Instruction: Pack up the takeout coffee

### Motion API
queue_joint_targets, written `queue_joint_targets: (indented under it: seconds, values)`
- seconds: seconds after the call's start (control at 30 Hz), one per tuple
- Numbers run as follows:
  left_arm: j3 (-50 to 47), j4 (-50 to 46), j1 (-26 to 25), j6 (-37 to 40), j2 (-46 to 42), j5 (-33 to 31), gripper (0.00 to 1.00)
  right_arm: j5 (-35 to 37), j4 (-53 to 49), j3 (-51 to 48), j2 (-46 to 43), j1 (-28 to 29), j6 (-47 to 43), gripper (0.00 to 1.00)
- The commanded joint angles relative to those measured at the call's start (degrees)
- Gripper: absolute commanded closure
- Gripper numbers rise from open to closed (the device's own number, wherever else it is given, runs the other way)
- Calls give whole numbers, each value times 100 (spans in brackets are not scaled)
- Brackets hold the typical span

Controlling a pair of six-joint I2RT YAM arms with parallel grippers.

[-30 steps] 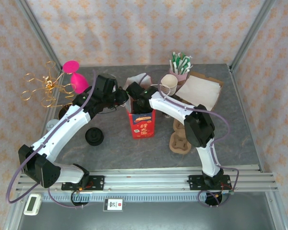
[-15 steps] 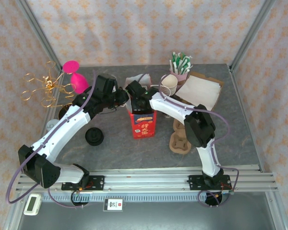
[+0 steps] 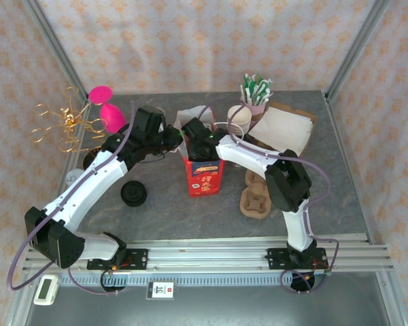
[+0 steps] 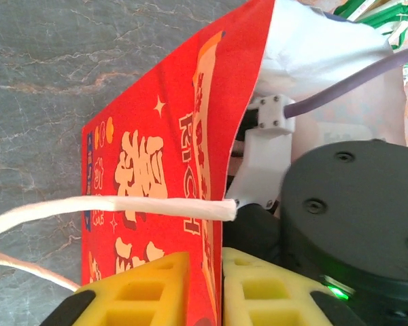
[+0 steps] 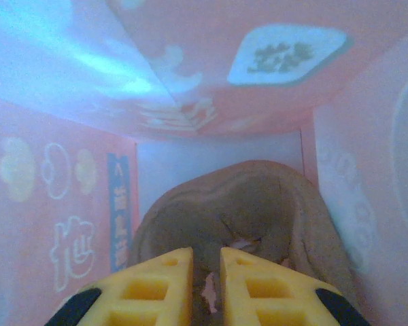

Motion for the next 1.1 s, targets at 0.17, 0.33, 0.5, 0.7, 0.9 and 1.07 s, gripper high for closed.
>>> queue_joint_targets:
  seconds: [0.17, 0.33, 0.5, 0.7, 0.9, 1.07]
  values:
    - [-192, 323, -25, -39, -181, 250, 90, 201, 414, -182, 214, -37, -55, 86]
    - [-171, 318, -22, 18, -111, 280, 92, 270, 503, 98, 538, -32, -101, 89]
    - [-140, 327, -19, 45, -69, 267, 93, 278, 686, 301, 713, 9, -221, 91]
    - [-103, 220, -13, 105, -57, 108, 92, 358, 514, 633, 505, 109, -330, 90]
    - [-68, 96, 16, 148, -72, -56, 92, 328, 274, 538, 256, 108, -280, 88]
    - [-50, 61, 27, 161, -80, -124, 92, 271, 57, 583, 128, 108, -220, 86]
